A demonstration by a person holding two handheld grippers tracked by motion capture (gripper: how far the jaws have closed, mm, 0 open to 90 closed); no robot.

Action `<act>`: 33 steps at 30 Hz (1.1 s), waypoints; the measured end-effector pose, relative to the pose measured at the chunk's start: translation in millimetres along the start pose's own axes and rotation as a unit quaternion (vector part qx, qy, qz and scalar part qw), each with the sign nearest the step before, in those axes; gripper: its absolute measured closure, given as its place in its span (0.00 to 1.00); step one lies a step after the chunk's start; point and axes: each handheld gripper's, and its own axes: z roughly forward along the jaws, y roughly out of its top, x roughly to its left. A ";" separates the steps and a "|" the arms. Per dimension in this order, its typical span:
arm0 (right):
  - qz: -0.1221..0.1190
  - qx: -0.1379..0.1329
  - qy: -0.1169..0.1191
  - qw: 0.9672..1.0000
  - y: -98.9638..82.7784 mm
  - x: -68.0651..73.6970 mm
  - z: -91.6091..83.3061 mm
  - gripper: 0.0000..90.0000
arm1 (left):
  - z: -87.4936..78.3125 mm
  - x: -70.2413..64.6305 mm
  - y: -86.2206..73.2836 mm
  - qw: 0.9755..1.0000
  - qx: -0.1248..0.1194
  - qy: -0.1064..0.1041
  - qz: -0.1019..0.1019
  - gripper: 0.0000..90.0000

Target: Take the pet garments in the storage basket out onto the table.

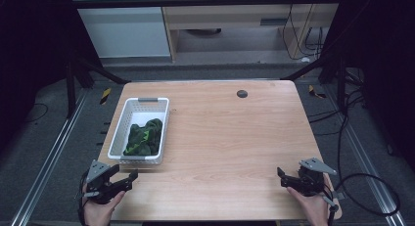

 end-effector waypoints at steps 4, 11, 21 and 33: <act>-0.002 -0.001 0.002 1.000 0.0 0.9 -0.4 0.10 | -3.8 -1.2 7.7 1.000 -0.009 -0.003 0.006 0.27; -0.003 0.000 -0.001 1.000 -0.4 0.9 -0.8 0.10 | -9.8 0.0 21.5 1.000 -0.023 -0.011 0.001 0.27; -0.003 -0.001 0.004 1.000 -0.6 2.2 -0.5 0.10 | -12.0 4.4 40.1 0.999 -0.036 -0.016 0.004 0.27; -0.006 -0.004 0.002 1.000 -0.1 2.6 -1.4 0.10 | -9.4 11.0 57.6 0.999 -0.039 -0.020 0.003 0.27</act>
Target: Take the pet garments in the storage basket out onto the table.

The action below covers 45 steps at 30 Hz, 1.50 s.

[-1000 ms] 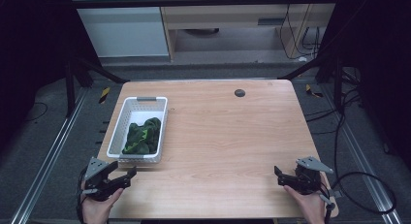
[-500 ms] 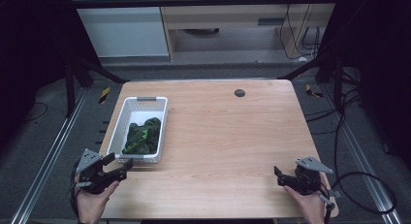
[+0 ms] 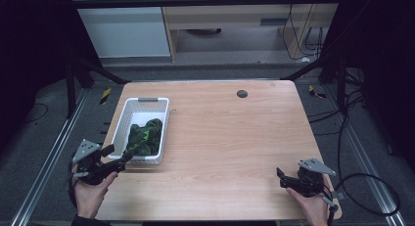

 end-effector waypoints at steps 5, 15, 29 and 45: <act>0.000 -0.001 -0.001 1.000 0.5 0.0 -0.4 0.10 | 1.1 7.2 10.1 1.000 0.002 0.003 0.001 0.27; 0.001 -0.001 -0.002 1.000 0.7 0.0 -1.0 0.10 | 9.4 10.5 25.6 1.000 0.013 0.005 0.012 0.27; -0.003 0.000 -0.001 1.000 1.1 -0.2 -0.3 0.10 | 28.8 10.2 38.3 0.998 0.044 -0.001 0.037 0.26; -0.001 0.002 0.001 1.000 1.2 0.0 0.2 0.10 | 48.7 12.2 48.3 0.995 0.084 0.003 0.059 0.24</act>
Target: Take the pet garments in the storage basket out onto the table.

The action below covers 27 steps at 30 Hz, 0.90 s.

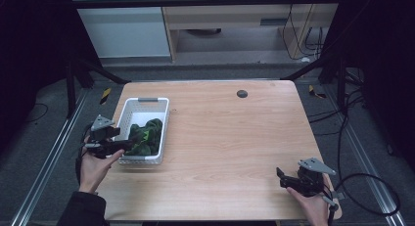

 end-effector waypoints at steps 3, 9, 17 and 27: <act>0.001 0.002 0.002 1.000 -0.1 0.7 0.2 0.10 | 3.3 0.3 1.1 1.000 0.009 0.001 0.005 0.24; -0.006 0.003 0.001 1.000 -0.3 1.3 1.5 0.10 | 8.4 1.6 6.3 1.000 0.023 0.002 0.012 0.24; -0.003 0.004 0.000 1.000 -0.5 0.7 1.1 0.10 | 16.2 5.0 10.0 0.999 0.045 0.006 0.019 0.23; 0.000 0.003 0.003 1.000 0.1 0.6 0.7 0.09 | 28.3 5.4 15.1 0.997 0.072 0.003 0.027 0.22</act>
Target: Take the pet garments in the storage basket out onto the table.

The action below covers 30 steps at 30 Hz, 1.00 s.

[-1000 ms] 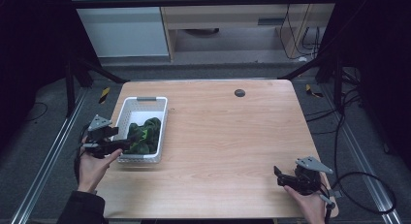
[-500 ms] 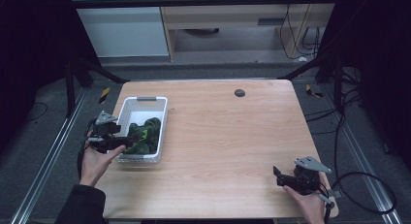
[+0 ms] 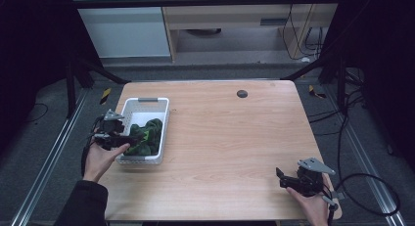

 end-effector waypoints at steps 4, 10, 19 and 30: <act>0.001 0.000 0.001 1.000 0.0 0.0 0.0 0.09 | 2.1 -2.3 4.0 1.000 0.009 -0.001 0.008 0.22; -0.003 -0.001 0.000 1.000 -0.1 -0.4 0.3 0.09 | 7.4 -1.9 8.5 1.000 0.023 -0.001 0.013 0.22; -0.002 0.003 0.002 1.000 -0.4 0.1 1.0 0.09 | 18.2 -2.6 10.1 0.999 0.041 0.001 0.020 0.21; -0.003 0.005 0.003 1.000 -0.5 -0.3 1.7 0.09 | 30.2 -1.4 10.3 0.998 0.061 -0.001 0.019 0.21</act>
